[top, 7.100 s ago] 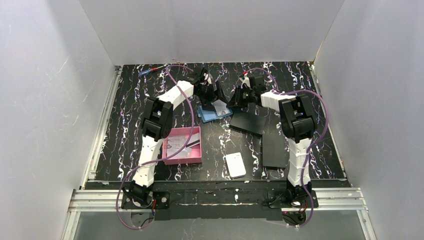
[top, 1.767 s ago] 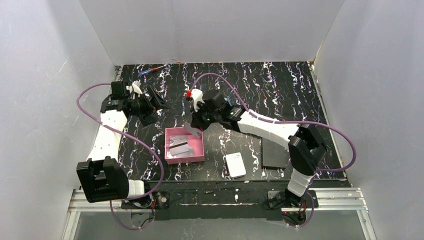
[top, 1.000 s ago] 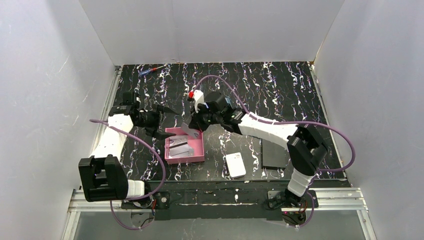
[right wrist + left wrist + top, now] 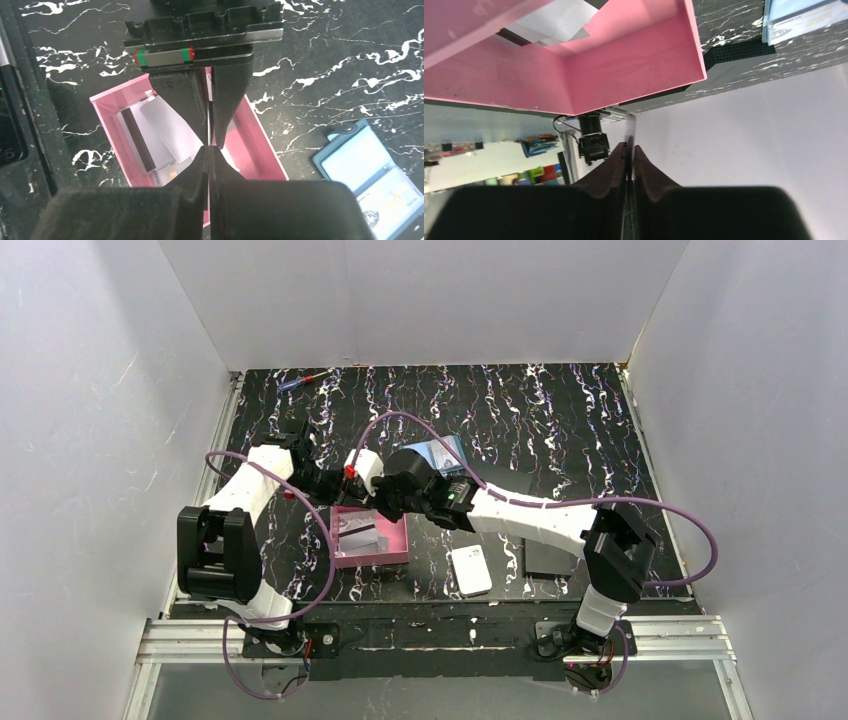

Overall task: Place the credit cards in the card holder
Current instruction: Pick up the credit card from the storage box.

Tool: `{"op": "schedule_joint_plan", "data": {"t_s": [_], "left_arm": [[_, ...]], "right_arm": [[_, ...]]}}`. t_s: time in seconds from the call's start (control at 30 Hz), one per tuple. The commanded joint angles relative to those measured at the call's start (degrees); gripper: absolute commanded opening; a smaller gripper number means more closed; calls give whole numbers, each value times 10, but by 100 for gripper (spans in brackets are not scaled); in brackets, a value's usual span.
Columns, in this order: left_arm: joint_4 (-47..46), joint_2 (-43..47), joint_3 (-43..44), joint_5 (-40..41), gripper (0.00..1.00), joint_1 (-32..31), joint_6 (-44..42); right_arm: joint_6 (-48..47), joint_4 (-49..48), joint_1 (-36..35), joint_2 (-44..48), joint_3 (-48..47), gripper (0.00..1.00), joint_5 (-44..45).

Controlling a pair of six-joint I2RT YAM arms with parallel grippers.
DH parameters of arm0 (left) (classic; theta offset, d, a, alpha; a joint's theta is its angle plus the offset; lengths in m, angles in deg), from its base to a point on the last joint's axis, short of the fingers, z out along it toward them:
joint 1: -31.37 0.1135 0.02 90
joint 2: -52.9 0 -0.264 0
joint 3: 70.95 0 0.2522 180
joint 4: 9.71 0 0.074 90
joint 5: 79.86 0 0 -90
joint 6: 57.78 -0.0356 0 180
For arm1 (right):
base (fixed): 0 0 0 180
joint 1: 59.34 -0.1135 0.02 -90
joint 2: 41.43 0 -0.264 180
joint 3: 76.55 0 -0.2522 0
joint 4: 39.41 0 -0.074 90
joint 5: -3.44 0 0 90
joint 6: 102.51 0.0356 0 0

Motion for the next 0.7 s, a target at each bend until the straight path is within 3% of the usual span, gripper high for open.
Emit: {"op": "schedule_joint_plan", "data": {"t_s": [0.0, 0.07, 0.13, 0.27, 0.33, 0.43, 0.53, 0.57, 0.6, 0.63, 0.67], "left_arm": [[0, 4, 21, -12, 0, -1, -5], [0, 6, 21, -16, 0, -1, -7], [0, 12, 20, -16, 0, -1, -4], [2, 22, 23, -14, 0, -1, -1], [4, 24, 24, -14, 0, -2, -2], [7, 29, 24, -16, 0, -2, -1], [11, 36, 26, -16, 0, -3, 1], [14, 39, 28, -14, 0, -3, 0], [14, 41, 30, -13, 0, -3, 0], [15, 43, 31, -13, 0, -3, 0], [15, 43, 33, -14, 6, -4, -1]], "right_arm": [[-1, 6, -7, 26, -32, 4, 34], [13, 14, -10, 29, -26, 29, 49], [22, 17, -11, 33, -13, 45, 56], [17, 15, -12, 38, 5, 54, 51], [15, 14, -13, 35, 5, 52, 60], [4, 24, -13, 17, -13, 32, 66], [-4, 35, -13, 2, -28, 22, 84], [-6, 34, -13, 0, -31, 15, 93], [-6, 31, -13, -3, -34, 2, 103], [-2, 29, -13, -4, -38, 1, 114], [0, 27, -13, -5, -41, 1, 117]]}}
